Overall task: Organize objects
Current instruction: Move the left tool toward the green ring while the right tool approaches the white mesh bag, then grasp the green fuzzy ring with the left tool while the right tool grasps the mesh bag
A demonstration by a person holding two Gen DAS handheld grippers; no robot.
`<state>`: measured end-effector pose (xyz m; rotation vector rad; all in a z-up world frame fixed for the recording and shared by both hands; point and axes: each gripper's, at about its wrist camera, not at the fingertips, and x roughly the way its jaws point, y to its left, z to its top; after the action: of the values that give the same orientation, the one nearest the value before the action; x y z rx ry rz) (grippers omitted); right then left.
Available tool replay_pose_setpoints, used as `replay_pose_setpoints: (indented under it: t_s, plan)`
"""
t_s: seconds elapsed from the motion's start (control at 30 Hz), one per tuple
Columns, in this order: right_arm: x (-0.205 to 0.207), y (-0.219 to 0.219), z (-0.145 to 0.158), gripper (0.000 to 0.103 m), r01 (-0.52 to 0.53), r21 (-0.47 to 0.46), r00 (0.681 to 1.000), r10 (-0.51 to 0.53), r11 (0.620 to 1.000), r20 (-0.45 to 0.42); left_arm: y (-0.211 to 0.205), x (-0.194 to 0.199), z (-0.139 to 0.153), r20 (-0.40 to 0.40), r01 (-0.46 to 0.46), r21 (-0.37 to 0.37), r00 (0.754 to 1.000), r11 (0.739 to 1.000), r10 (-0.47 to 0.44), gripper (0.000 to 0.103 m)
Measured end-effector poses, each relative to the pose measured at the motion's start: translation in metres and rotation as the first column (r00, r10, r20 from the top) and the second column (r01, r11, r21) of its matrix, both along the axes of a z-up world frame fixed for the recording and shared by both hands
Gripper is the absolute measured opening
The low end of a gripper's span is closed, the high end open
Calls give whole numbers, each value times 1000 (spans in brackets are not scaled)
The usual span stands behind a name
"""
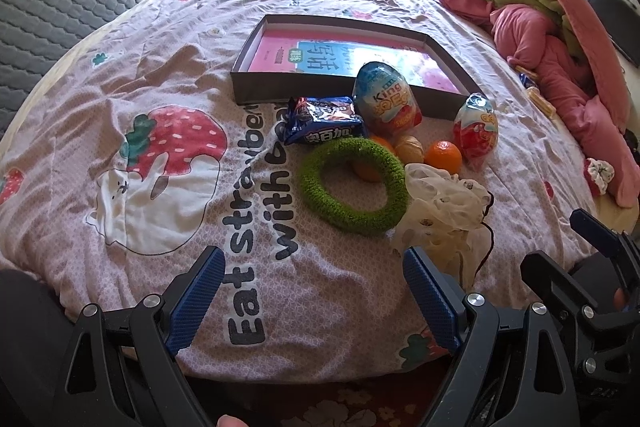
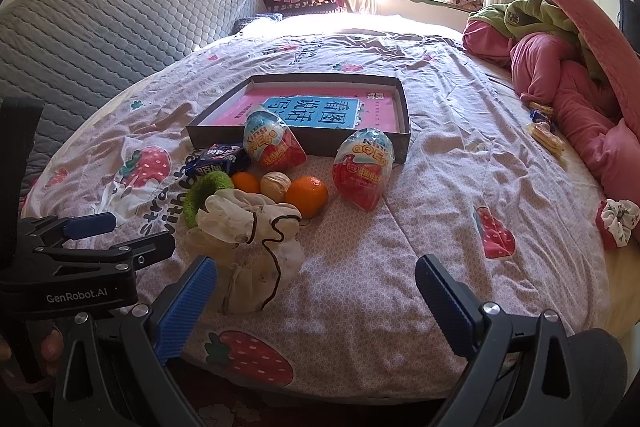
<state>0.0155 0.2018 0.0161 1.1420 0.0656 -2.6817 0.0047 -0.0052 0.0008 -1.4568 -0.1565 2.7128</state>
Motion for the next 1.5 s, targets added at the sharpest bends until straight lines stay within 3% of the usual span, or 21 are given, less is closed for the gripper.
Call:
replay_pose_setpoints:
  t_s: [0.23,0.47,0.77,0.9,1.17,1.43,1.5]
  plan:
    - [-3,-2,-7,100,-11,-19,1000,12,1000,29,-9,-7,-6,24,-11,39,1000,999,10,91]
    - [-8,-2,-14,100,-10,-32,998,12,999,58,-14,-22,-7,0,-23,9,1000,1000,23,91]
    - [-26,-11,-31,87,-19,8,993,18,1000,114,-13,-56,-28,46,-5,-19,999,1000,6,89]
    - [-36,-13,-38,82,-22,16,991,19,1000,135,-12,-70,-34,60,14,-11,998,1000,-14,74]
    - [-51,-21,-51,62,-54,-1,983,53,999,173,-9,-89,-43,69,32,-14,997,999,-31,58]
    - [-60,-30,-57,50,-103,-18,979,105,994,177,-7,-95,-45,59,40,5,997,999,-41,44]
    - [-62,-33,-57,43,-116,-24,977,118,993,176,-6,-95,-45,57,48,5,997,999,-48,35]
